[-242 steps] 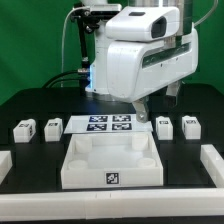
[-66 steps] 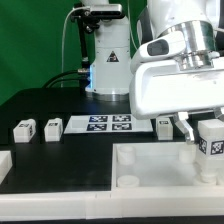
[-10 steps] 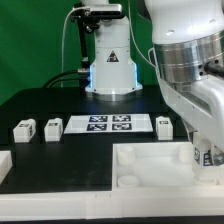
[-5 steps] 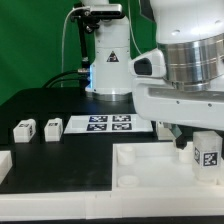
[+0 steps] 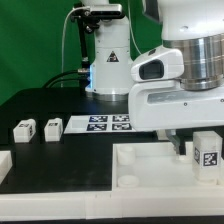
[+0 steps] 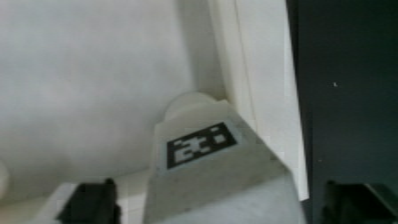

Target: Assemble one leg

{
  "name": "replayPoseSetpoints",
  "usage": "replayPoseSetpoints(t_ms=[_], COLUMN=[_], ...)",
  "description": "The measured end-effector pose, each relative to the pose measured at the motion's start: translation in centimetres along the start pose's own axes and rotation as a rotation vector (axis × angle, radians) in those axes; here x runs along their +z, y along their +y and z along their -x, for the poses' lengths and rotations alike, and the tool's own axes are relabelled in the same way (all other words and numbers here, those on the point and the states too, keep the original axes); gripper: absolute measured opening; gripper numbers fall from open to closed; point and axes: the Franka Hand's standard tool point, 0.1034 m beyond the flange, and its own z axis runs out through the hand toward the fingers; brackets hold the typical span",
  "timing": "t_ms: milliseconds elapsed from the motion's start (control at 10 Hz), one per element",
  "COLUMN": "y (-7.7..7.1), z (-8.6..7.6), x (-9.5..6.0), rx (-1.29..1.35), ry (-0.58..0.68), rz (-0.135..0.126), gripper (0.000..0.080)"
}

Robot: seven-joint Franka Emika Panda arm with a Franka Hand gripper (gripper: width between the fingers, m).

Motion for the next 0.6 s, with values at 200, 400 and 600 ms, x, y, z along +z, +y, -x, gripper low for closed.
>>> replayPoseSetpoints(t_ms=[200, 400, 600], y=[-0.08, 0.07, 0.08], z=[0.04, 0.06, -0.06], x=[0.02, 0.08, 0.1], rx=[0.139, 0.355, 0.657], ry=[-0.001, -0.002, 0.008], rz=[-0.003, -0.001, -0.005], gripper=[0.0425, 0.0294, 0.0294])
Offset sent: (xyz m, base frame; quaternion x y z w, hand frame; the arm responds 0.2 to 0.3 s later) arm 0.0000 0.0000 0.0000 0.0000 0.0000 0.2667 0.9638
